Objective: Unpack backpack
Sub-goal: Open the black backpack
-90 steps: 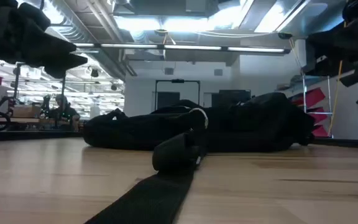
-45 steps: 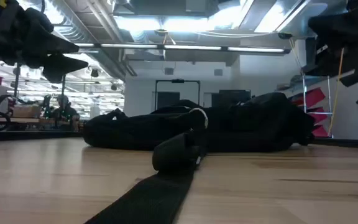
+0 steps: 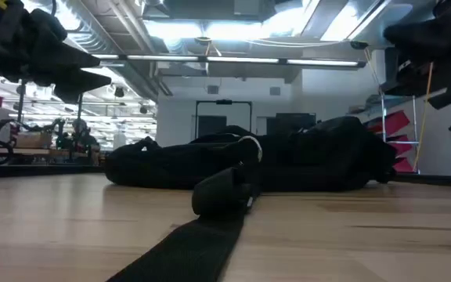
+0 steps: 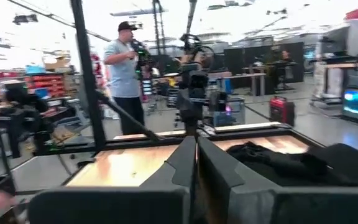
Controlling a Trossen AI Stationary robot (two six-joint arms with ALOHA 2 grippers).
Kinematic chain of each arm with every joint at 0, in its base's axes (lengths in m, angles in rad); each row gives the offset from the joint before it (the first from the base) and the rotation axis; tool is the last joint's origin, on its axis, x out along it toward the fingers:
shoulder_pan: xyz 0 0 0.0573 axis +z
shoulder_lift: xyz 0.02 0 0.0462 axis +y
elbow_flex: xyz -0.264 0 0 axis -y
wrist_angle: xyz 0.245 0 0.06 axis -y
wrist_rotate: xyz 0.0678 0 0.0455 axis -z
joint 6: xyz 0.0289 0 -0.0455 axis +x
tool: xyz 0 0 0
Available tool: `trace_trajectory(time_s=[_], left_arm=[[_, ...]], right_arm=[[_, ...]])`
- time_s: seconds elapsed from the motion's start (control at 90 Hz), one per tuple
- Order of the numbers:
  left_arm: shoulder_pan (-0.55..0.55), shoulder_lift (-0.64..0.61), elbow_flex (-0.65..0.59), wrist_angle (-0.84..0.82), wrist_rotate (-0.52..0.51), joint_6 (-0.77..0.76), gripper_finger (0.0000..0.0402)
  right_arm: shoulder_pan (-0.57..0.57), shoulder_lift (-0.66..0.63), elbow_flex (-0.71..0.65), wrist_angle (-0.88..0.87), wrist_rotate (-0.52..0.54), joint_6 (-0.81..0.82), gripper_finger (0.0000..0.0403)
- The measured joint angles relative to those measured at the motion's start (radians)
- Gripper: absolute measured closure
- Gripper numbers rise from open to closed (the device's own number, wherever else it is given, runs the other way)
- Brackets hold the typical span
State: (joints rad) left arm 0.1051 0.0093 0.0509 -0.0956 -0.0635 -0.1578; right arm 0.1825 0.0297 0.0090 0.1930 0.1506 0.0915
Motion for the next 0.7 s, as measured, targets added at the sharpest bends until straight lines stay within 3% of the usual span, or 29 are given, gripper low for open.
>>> trace_trajectory(time_s=[0.2, 0.522, 0.7], left_arm=[[0.000, 0.000, 0.000, 0.001, 0.000, 0.001, 0.0144], [0.000, 0.000, 0.000, 0.001, 0.000, 0.001, 0.0144], [0.000, 0.000, 0.000, 0.001, 0.000, 0.001, 0.0144]], right_arm=[[0.000, 0.083, 0.000, 0.097, 0.006, -0.014, 0.0385], [0.000, 0.293, 0.000, 0.324, 0.049, -0.045, 0.0291], [0.000, 0.421, 0.000, 0.497, 0.055, -0.040, 0.0260]])
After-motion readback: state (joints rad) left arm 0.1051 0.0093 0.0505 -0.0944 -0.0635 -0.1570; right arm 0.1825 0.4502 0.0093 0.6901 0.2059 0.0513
